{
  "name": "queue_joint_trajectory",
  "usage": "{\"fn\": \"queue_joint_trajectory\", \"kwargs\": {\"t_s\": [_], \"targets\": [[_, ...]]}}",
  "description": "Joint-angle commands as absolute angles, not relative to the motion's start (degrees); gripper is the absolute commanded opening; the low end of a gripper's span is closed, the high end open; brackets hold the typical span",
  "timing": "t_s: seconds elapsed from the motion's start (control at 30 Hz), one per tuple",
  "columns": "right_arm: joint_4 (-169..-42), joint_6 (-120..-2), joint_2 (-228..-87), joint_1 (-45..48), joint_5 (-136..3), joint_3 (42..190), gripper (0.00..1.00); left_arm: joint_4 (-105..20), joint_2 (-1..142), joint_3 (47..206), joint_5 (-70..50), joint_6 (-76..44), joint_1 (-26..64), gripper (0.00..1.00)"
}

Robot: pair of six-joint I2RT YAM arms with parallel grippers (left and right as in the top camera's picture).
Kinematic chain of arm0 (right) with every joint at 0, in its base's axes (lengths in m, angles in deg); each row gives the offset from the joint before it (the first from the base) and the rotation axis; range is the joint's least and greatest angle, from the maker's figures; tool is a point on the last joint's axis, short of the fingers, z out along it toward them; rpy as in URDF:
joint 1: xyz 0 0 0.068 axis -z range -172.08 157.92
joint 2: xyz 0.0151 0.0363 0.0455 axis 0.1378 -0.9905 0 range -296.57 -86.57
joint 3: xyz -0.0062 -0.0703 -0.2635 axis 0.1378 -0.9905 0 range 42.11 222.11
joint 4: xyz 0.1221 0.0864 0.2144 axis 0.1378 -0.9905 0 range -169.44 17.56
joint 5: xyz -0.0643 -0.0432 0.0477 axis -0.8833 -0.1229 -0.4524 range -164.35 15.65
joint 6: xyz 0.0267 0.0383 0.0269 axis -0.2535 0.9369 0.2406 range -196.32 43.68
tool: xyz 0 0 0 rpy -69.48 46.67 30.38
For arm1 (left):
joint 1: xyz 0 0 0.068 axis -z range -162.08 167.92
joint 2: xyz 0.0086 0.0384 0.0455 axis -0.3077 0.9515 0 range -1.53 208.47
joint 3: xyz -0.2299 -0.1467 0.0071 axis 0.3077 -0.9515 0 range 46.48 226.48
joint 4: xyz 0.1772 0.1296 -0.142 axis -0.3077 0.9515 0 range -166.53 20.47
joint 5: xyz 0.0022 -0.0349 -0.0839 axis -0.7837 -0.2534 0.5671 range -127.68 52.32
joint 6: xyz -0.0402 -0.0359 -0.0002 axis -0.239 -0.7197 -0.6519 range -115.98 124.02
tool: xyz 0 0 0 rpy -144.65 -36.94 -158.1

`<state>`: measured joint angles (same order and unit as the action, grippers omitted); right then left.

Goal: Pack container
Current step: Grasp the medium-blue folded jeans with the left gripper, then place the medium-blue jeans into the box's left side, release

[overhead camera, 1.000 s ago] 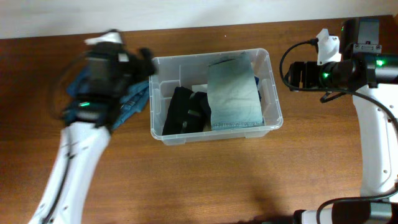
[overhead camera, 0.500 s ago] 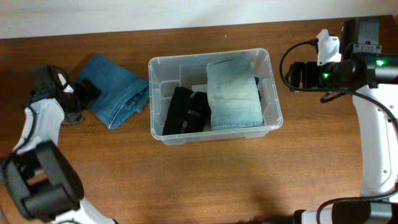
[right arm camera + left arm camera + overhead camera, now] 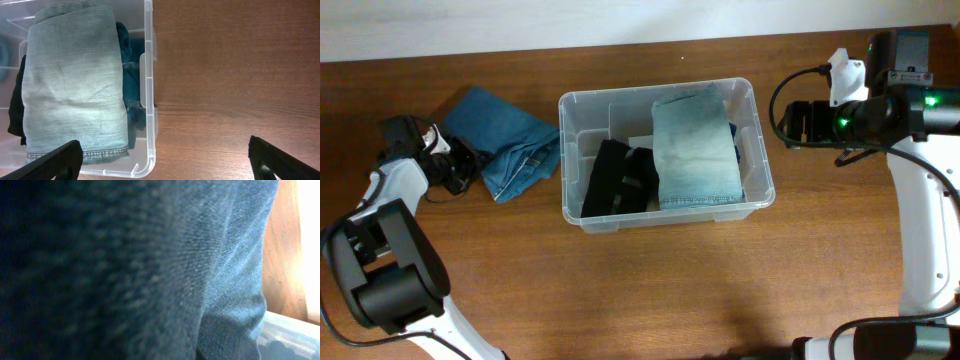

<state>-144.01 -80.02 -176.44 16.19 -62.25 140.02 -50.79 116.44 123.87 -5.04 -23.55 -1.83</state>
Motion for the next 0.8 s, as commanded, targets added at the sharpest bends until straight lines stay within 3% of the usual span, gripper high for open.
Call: {"fn": "queue_joint_trajectory", "kwargs": {"t_s": [0.0, 0.23, 0.4, 0.6, 0.77], "targets": [[-144.10, -80.40, -176.11, 16.61, -61.49, 139.76, 0.98, -48.76, 109.62, 123.21, 0.49, -23.03, -0.63, 0.01], [-144.05, -80.37, -176.11, 16.61, -61.49, 139.76, 0.98, -49.11, 87.04, 128.02, -0.18, -22.85, 1.19, 0.01], [-144.05, -80.37, -176.11, 16.61, -61.51, 139.76, 0.98, -49.02, 78.19, 130.08, -1.34, -22.85, 8.51, 0.01], [-144.05, -80.37, -176.11, 16.61, -61.49, 139.76, 0.98, -44.06, 78.17, 130.05, -4.40, -19.07, 23.39, 0.01], [-144.05, -80.37, -176.11, 16.61, -61.49, 139.76, 0.98, -35.91, 85.45, 130.05, -13.80, -14.09, 33.99, 0.01]]}}
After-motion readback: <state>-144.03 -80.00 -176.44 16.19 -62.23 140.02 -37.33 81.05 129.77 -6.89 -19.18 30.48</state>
